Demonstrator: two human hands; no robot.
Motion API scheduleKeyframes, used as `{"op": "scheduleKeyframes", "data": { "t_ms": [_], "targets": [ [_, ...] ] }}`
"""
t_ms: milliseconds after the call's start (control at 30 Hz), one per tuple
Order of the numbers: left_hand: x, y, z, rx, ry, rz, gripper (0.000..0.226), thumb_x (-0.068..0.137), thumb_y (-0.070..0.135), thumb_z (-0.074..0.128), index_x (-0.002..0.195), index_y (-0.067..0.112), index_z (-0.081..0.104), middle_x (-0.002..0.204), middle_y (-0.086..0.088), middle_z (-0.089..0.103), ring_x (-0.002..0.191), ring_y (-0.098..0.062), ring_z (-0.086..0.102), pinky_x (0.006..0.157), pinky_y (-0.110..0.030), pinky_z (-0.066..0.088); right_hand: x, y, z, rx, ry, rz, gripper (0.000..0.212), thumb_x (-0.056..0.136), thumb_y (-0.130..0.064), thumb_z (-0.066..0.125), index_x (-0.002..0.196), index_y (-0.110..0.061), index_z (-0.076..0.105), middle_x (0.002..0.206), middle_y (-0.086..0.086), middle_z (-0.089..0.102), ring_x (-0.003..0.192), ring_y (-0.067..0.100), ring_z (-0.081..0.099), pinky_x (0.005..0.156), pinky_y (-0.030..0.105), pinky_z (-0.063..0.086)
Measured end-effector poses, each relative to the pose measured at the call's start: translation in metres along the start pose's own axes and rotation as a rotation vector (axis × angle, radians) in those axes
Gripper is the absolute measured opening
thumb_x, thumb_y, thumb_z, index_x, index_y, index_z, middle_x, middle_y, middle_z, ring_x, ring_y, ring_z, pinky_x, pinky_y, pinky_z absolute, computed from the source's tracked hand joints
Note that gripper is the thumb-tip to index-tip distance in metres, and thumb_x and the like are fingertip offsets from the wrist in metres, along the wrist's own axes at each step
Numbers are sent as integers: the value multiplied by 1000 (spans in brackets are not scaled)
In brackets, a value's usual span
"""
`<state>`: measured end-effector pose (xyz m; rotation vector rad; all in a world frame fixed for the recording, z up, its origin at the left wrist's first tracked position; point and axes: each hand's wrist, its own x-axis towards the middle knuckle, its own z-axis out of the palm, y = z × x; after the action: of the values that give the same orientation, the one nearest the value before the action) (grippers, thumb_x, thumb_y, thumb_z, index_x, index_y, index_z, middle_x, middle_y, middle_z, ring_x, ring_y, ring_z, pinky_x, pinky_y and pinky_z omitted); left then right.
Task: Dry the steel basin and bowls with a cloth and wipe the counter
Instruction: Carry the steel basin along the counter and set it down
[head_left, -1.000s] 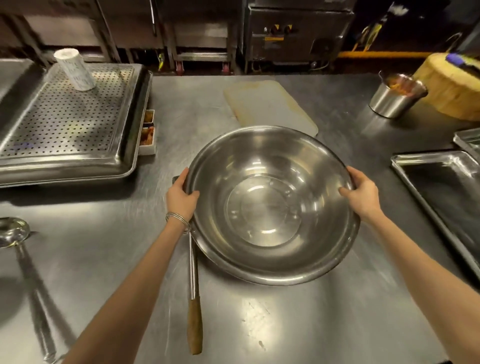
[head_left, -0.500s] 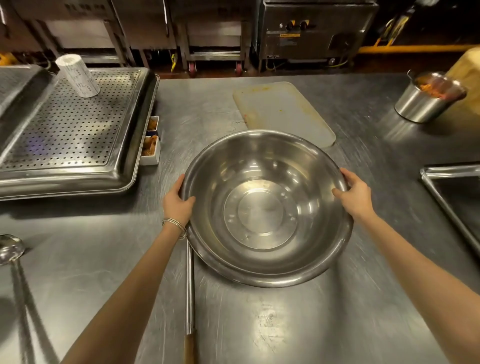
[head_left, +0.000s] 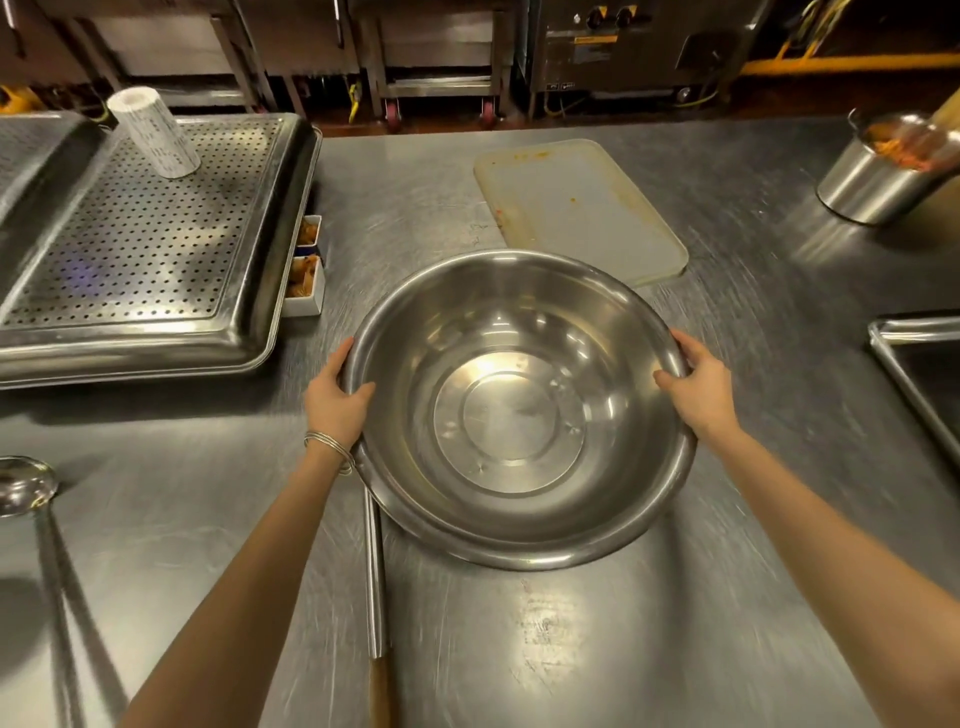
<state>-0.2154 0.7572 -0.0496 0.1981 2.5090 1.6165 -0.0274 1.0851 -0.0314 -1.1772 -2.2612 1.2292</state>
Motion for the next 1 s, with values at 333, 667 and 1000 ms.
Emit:
{"op": "scheduleKeyframes", "data": {
  "t_ms": [333, 667, 1000],
  "targets": [
    [-1, -5, -13, 75, 22, 4, 63, 81, -2, 63, 138, 15, 43, 135, -8, 51, 121, -20, 49, 96, -21, 34, -2, 0, 11, -31, -22, -45, 58, 84, -1, 60, 138, -14, 43, 124, 8, 59, 109, 22, 58, 96, 30, 43],
    [-27, 23, -42, 679, -220, 265, 55, 87, 32, 57, 137, 10, 43, 144, -11, 39, 132, -27, 35, 109, -40, 30, -31, -22, -13, -564, -136, -395, 65, 88, -32, 60, 143, -8, 32, 150, 12, 29, 135, 30, 31, 111, 44, 28],
    [-165, 21, -117, 876, -165, 593, 65, 84, 52, 32, 135, 15, 45, 138, -9, 49, 131, -28, 40, 105, -47, 33, -210, -51, -11, -630, -5, -724, 66, 87, -48, 31, 137, -7, 42, 142, 16, 43, 134, 30, 35, 112, 47, 16]
  ]
}}
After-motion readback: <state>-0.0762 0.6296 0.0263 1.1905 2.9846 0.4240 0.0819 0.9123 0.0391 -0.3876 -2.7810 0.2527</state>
